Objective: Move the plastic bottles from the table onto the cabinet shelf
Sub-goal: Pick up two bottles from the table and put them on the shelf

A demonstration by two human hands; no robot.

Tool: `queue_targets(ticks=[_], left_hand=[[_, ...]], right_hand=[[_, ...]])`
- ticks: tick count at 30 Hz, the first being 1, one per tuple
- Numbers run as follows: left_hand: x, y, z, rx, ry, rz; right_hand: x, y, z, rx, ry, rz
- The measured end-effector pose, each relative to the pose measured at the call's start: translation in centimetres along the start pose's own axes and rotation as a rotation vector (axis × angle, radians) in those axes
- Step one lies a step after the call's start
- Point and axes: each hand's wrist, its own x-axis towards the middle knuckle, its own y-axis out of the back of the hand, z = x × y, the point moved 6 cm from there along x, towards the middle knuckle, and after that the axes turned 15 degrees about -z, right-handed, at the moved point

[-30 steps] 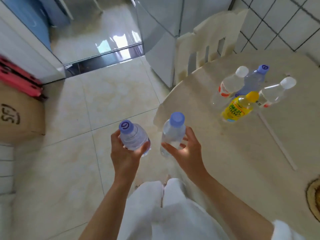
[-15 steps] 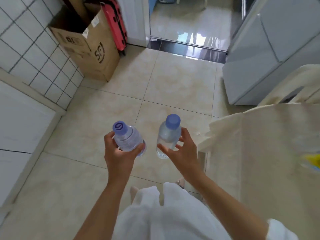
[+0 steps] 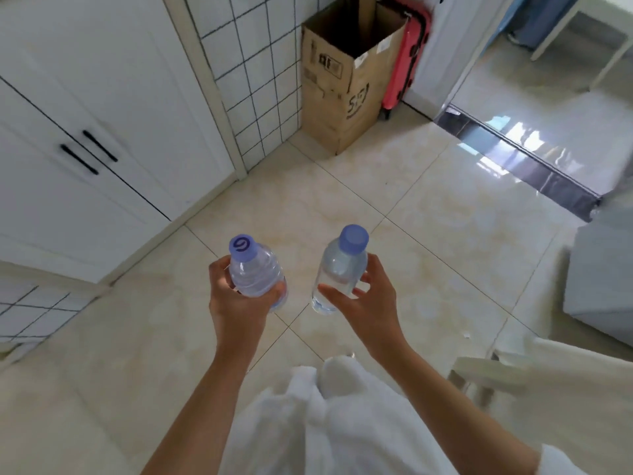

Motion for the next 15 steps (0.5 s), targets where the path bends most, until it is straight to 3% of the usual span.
queue_targets(ticks=[9,15], left_hand=[[8.8,6.5,-1.8,0.006,0.120,0.149],[15.0,9.5,0.6,-0.008,0.115,0.297]], right_hand=[[12.9,-7.4,-4.8,-0.111,0.039,-0.256],[22.0,-11.1,-9.4,-0.167,0.116,-0.430]])
